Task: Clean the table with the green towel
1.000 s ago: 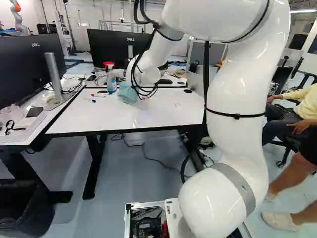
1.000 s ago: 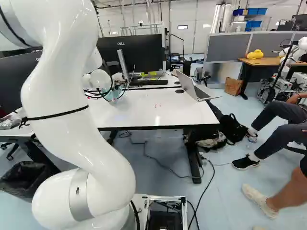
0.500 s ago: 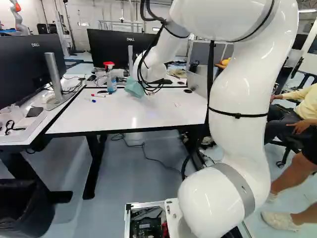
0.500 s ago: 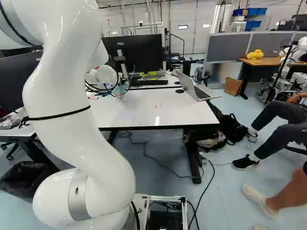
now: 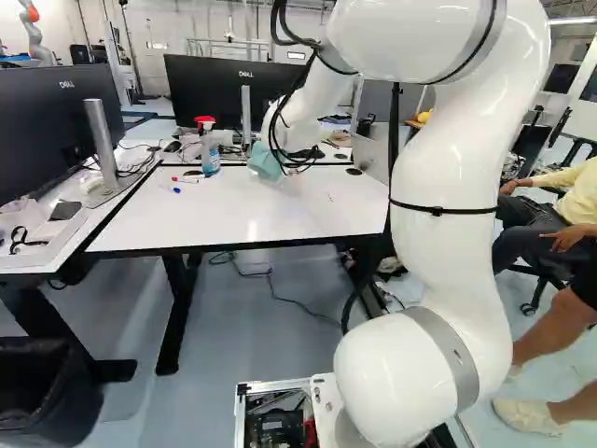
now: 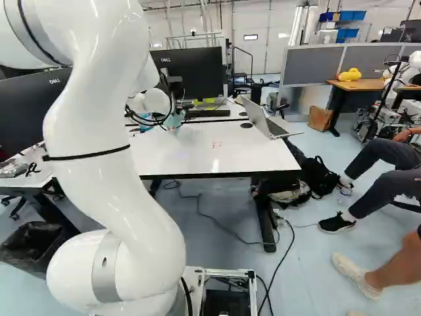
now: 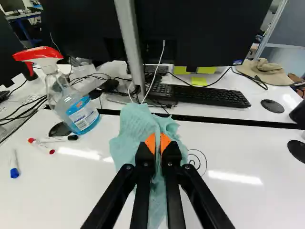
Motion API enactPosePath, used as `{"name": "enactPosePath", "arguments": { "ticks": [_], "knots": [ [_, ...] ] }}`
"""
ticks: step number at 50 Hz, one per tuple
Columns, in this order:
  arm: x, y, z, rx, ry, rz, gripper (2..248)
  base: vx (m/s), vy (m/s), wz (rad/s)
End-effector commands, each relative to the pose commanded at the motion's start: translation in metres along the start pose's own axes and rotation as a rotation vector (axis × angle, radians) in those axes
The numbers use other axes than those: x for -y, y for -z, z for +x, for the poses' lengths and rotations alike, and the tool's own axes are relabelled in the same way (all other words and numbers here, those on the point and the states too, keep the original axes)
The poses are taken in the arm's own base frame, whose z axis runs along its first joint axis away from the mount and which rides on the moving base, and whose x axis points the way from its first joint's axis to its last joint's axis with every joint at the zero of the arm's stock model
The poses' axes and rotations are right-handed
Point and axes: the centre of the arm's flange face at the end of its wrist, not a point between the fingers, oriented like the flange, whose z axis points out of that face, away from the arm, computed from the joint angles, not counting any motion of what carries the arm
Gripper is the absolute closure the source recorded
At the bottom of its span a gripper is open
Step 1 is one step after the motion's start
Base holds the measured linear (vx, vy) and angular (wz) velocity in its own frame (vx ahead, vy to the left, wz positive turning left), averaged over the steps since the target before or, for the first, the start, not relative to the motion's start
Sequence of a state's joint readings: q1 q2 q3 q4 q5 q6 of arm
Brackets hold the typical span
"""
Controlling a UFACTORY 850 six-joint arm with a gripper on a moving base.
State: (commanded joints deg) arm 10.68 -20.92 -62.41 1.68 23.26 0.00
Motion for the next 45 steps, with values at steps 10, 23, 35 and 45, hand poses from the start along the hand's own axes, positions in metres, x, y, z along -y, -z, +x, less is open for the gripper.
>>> {"name": "enactPosePath", "arguments": {
  "ticks": [10,23,35,45],
  "knots": [
    [-0.012,-0.017,-0.002,0.003,-0.008,-0.018,217,0.000,0.000,0.000],
    [-0.025,-0.028,-0.011,0.003,-0.016,-0.036,217,0.000,0.000,0.000],
    [-0.037,-0.035,-0.023,0.017,-0.025,-0.054,217,0.000,0.000,0.000],
    [-0.046,-0.040,-0.033,0.036,-0.031,-0.066,217,0.000,0.000,0.000]
  ]
}}
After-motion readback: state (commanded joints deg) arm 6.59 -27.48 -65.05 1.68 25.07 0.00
